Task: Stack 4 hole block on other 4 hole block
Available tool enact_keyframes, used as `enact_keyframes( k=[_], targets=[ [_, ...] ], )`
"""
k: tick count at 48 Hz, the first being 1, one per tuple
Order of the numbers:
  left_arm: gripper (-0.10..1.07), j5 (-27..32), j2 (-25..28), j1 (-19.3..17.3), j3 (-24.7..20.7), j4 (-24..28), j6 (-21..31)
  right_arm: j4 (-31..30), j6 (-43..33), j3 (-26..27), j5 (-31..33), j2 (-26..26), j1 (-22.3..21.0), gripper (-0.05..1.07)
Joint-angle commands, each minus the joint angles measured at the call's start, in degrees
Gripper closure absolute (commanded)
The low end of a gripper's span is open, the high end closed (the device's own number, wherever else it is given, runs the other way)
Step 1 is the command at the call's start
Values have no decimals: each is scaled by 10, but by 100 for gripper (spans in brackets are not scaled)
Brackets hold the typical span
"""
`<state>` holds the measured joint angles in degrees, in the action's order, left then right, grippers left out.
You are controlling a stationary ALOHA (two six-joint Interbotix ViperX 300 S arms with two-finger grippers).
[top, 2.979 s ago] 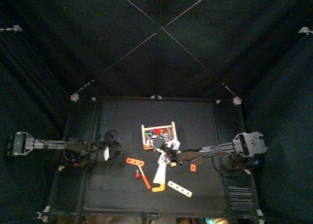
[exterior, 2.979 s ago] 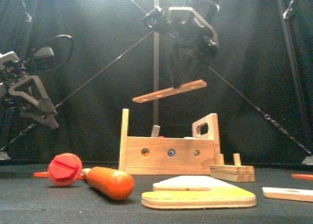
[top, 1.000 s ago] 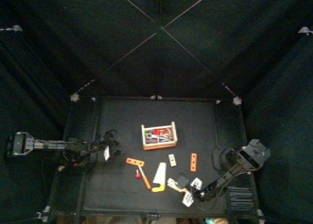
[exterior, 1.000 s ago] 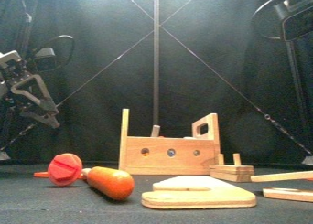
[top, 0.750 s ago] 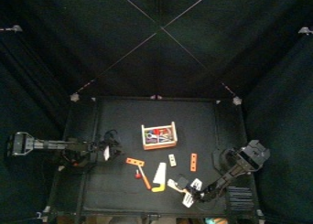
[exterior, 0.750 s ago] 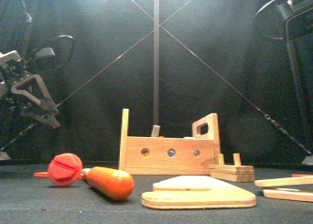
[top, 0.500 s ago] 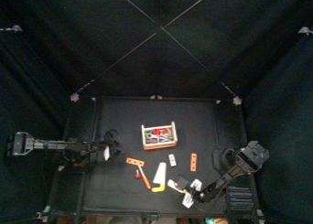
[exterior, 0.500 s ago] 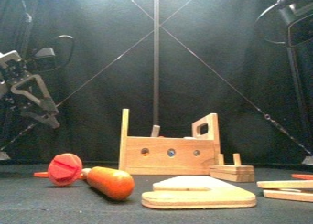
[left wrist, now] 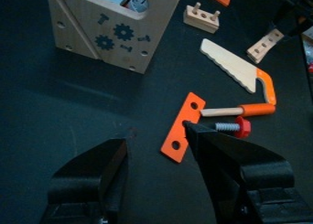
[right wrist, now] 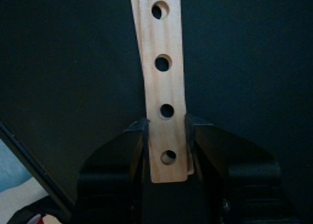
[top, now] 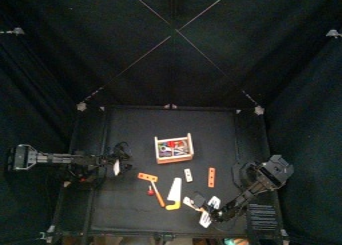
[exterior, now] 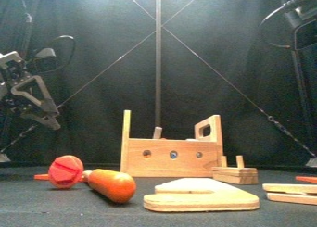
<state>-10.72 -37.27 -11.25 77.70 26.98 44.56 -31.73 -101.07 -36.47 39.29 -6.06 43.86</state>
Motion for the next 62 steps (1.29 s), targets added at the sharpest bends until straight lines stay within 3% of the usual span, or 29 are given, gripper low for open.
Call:
enact_keyframes(
  k=[1,62],
  targets=[
    [12,-3,1,-1,-12,-1,-1,-3,-1,3,1,11,1,61],
    [12,-3,1,-1,-11,-1,-1,5,47,9,11,10,-6,60]
  ],
)
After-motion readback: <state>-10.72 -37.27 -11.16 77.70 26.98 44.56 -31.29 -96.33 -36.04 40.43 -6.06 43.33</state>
